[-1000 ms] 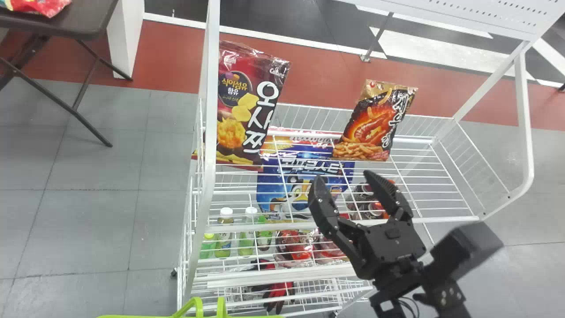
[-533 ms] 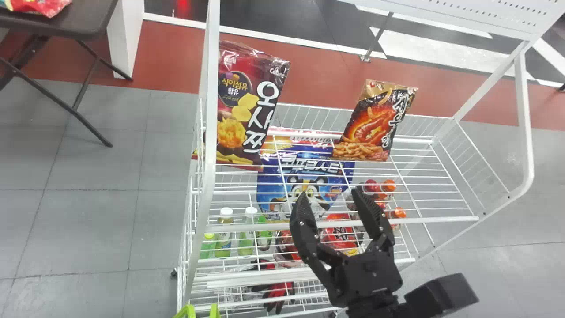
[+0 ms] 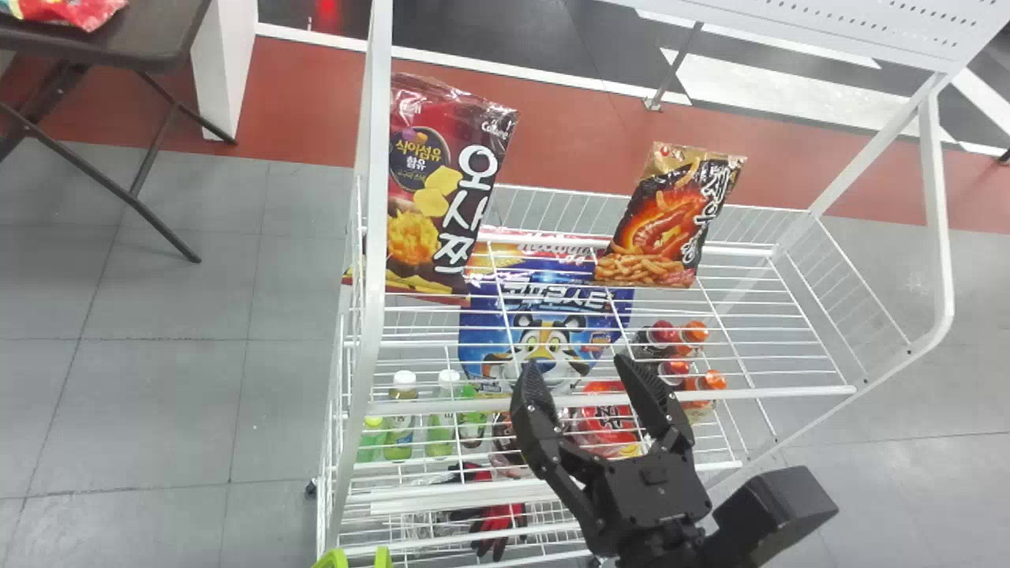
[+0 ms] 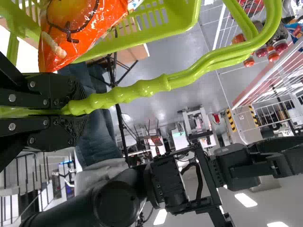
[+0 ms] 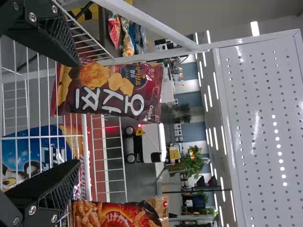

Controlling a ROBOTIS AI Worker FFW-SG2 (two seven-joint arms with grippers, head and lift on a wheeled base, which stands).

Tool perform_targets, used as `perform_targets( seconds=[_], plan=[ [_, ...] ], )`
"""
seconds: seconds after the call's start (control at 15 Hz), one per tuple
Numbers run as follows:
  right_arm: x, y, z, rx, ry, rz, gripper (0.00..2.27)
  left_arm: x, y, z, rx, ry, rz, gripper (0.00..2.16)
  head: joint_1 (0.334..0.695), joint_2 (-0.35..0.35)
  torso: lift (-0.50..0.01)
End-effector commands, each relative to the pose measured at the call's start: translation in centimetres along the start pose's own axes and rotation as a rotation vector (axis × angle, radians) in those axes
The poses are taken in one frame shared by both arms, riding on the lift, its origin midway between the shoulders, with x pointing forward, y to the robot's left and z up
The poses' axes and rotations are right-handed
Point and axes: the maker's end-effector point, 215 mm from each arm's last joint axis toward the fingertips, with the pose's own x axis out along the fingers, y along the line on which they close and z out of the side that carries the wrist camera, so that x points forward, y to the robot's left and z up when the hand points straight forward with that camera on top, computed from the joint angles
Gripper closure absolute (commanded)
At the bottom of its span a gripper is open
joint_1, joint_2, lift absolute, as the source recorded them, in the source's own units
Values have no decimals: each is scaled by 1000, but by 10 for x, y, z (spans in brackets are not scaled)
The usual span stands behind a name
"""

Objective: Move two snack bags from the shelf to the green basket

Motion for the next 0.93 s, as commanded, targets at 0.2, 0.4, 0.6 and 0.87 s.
perform_targets(
  seconds=[0.2, 0.4, 0.6, 0.87],
  plan=[
    [0, -2, -5, -2, 57, -1, 90, -3, -2, -2, 9, -7, 3, 2047, 695, -350, -16],
    [0, -1, -5, -4, 55, 1, 90, -2, -2, -2, 11, -11, 4, 2047, 695, -350, -16],
    [0, -2, -4, -8, 54, 0, 90, -2, -1, 0, 19, -16, 3, 2047, 695, -350, -16],
    [0, -1, -4, -13, 54, 4, 127, -2, -1, 1, 24, -22, 4, 2047, 695, -350, -16]
  ],
)
